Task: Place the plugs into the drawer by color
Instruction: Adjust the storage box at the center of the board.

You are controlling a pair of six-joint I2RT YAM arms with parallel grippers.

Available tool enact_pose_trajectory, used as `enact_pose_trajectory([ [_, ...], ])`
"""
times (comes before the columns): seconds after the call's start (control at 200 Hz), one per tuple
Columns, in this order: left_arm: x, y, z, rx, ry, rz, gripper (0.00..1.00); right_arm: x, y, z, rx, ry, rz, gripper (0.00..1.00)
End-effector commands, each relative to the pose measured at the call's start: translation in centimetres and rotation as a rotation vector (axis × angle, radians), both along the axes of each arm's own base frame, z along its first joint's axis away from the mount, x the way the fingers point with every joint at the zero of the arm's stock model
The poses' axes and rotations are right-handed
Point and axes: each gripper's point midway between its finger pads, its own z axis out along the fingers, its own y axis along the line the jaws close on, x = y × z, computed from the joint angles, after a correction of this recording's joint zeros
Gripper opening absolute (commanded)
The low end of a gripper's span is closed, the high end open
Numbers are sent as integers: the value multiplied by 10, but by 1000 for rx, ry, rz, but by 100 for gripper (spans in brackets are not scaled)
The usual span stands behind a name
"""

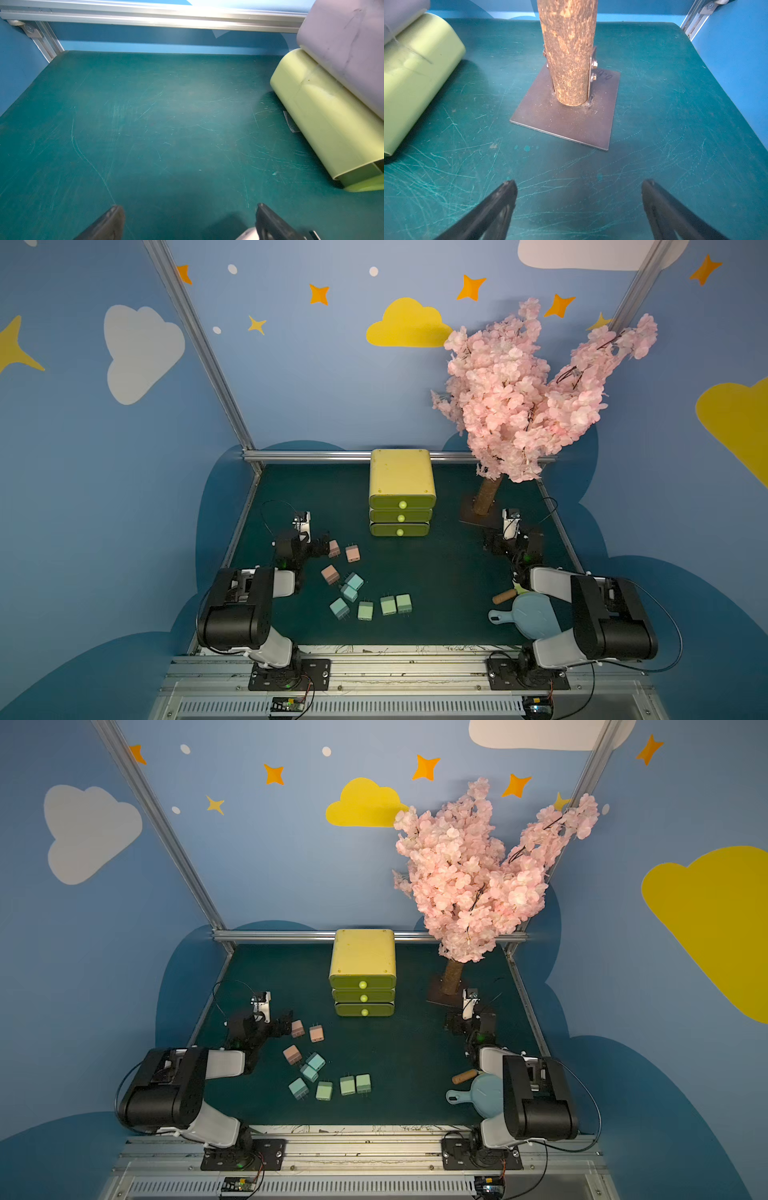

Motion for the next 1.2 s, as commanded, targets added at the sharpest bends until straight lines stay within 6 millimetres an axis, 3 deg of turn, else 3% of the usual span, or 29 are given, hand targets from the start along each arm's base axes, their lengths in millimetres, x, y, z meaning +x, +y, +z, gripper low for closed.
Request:
enact_pose_trajectory([
  [0.0, 0, -2, 9, -5, -35, -13, 100, 0, 2, 3, 0, -5, 10, 98],
  [0.481, 1, -1, 9, -15, -30, -13, 100, 0, -3, 5, -16, -13, -27, 98],
  [0.571, 3, 3, 18, -4, -69, 15, 100, -3, -17, 39, -52, -104, -185, 98],
  [0.661, 2, 24, 44, 80, 29, 210, 100, -22, -11, 74, 4, 9, -277, 98],
  [0.736, -2, 34, 72, 140, 88, 355, 100, -35, 6, 109, 26, 11, -290, 98],
  [0.866, -3, 5, 100, 167, 181, 381, 100, -62, 55, 142, 73, -43, -157, 98],
  [1.026, 1, -40, 139, 89, 221, 276, 100, -88, 109, 153, 136, -13, 69, 98],
  [1.196, 0, -55, 180, 0, 192, 214, 100, -100, 138, 147, 124, 72, 187, 97],
])
